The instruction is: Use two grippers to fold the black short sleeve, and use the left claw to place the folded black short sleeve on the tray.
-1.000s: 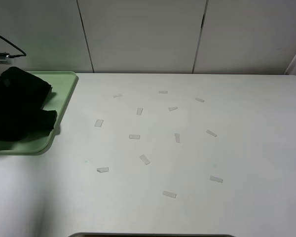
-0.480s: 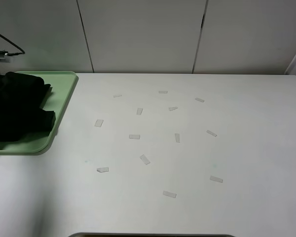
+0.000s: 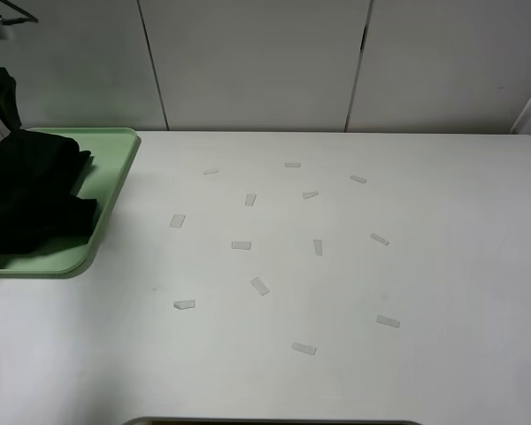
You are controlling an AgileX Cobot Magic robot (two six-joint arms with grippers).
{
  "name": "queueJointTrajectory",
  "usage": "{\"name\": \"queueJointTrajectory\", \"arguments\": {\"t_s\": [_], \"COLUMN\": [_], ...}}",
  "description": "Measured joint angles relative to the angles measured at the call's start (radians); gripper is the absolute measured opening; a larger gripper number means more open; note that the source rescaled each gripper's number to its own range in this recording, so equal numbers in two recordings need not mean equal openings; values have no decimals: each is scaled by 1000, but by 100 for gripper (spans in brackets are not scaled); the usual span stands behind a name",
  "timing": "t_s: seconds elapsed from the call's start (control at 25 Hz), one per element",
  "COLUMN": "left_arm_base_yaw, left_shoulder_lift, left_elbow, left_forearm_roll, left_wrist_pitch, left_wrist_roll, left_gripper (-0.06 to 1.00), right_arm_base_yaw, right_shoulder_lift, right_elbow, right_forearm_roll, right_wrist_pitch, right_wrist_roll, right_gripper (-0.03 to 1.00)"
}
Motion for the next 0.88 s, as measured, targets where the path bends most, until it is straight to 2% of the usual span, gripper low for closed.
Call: {"name": "queueJointTrajectory", "arguments": {"t_s": [0.28, 0.88], "left_arm_base_yaw": [-75, -85], "left_shoulder_lift": [-79, -611], "left_elbow": [74, 525], "left_forearm_roll": [-7, -4], "left_wrist_pitch": [1, 2], "left_wrist_roll": [-25, -33], "left_gripper": [100, 100], "right_arm_base_yaw": [0, 0], "right_shoulder_lift": [0, 0], "right_elbow": [0, 0], "right_forearm_roll": [0, 1], "right_wrist_pitch": [0, 0], "right_wrist_roll": [0, 0], "right_gripper": [100, 100]}}
